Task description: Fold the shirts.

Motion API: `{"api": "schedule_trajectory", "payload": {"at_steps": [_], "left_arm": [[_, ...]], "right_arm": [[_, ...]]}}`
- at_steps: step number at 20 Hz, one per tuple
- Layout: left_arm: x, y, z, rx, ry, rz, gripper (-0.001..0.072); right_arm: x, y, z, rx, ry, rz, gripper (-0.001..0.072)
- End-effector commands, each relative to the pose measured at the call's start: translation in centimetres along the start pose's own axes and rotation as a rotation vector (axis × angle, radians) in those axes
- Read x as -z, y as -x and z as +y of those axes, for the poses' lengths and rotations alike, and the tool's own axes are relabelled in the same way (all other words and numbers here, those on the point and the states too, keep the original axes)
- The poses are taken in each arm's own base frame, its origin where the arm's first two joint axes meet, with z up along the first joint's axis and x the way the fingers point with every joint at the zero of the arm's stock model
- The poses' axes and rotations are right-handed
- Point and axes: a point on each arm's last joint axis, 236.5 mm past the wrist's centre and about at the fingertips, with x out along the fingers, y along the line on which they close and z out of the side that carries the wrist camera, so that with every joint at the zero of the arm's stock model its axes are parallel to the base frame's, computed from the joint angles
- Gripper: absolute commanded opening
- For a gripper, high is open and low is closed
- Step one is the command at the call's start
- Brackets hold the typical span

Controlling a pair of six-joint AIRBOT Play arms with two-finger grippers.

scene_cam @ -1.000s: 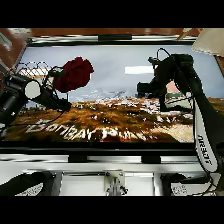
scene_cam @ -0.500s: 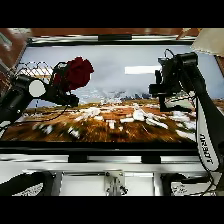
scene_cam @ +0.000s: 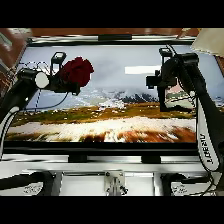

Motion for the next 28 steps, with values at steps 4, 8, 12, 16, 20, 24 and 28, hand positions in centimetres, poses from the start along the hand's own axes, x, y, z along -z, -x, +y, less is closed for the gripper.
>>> {"api": "schedule_trajectory", "payload": {"at_steps": [4,8,12,16,20,24,28], "left_arm": [[-8.3,-7.4,10.2,-0.092,0.184,-0.079,0.0704],[-7.1,-12.4,11.3,-0.105,0.199,-0.017,0.0702],[-4.0,-16.4,11.9,-0.122,0.219,0.065,0.0702],[-3.5,-17.7,10.4,-0.051,0.279,0.081,0.0164],[-11.3,-8.1,8.2,0.030,0.227,-0.078,0.0032],[-16.7,12.9,2.1,0.047,-0.011,-0.400,0.0031],[-10.9,25.8,-7.1,0.173,-0.153,-0.494,0.0032]], "right_arm": [[0.8,0.1,1.7,-0.069,-0.045,0.035,0.0589],[1.9,0.2,2.7,-0.110,-0.059,0.085,0.0588],[3.1,0.4,3.3,-0.137,-0.066,0.136,0.0588],[3.1,0.4,3.2,-0.133,-0.056,0.138,0.0587],[4.7,1.3,2.9,-0.126,0.030,0.195,0.0549],[4.7,8.3,-1.3,0.043,0.085,0.100,0.0491],[5.3,19.2,-5.1,0.184,0.038,-0.116,0.0492]]}}
